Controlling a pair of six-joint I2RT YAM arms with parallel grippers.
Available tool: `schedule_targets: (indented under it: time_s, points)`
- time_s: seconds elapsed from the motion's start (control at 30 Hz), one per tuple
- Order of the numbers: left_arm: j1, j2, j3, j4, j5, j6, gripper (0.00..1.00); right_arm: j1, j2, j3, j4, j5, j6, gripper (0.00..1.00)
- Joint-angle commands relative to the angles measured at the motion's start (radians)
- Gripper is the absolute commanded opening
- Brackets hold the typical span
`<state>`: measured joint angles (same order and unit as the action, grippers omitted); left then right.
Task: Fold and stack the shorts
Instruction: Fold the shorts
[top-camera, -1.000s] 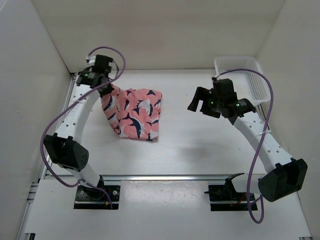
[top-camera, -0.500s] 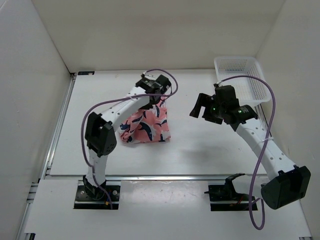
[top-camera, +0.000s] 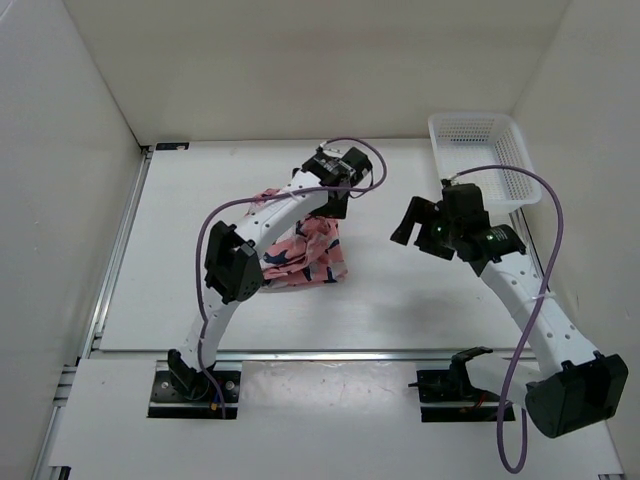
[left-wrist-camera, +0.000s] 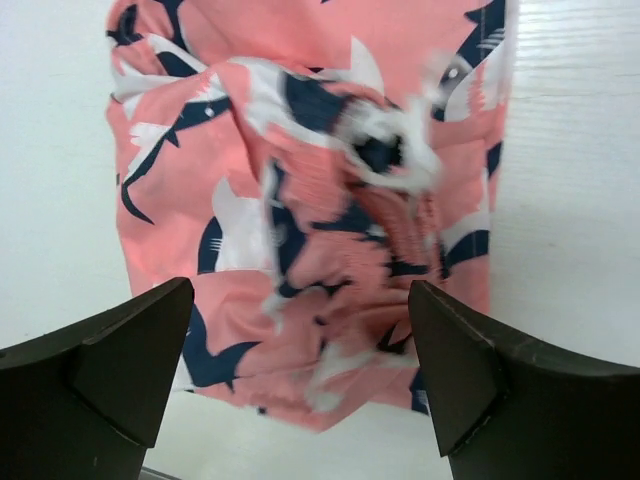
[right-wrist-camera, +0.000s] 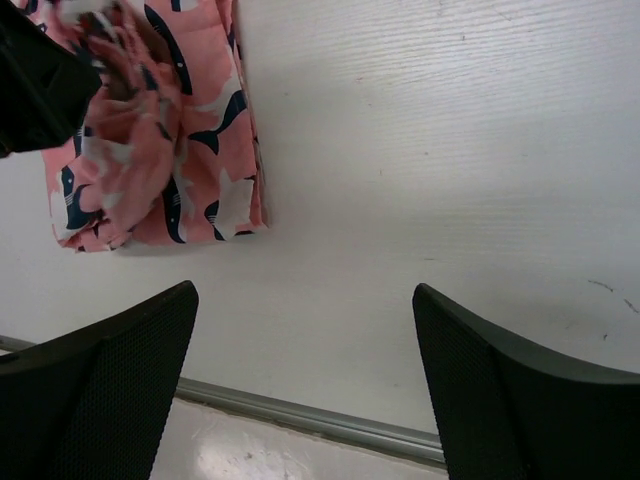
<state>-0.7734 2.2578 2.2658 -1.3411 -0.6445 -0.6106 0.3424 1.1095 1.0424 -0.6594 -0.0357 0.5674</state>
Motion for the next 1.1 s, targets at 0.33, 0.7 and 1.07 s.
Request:
schedule_targets:
  time_s: [0.33, 0.7, 1.07]
  points:
    - [0.385, -0.547, -0.59, 0.3, 0.481, 0.068, 0.25, 0.279, 0.369, 0.32, 0.116, -0.065, -0.089, 0.0]
    - [0.428, -0.304, -0.721, 0.43, 0.548, 0.046, 0.1, 0.265, 1.078, 0.765, 0.144, -0.146, -0.011, 0.0]
    - [0.447, -0.293, -0.51, 0.35, 0.519, 0.127, 0.29, 0.241, 0.979, 0.734, 0.144, -0.049, -0.003, 0.35]
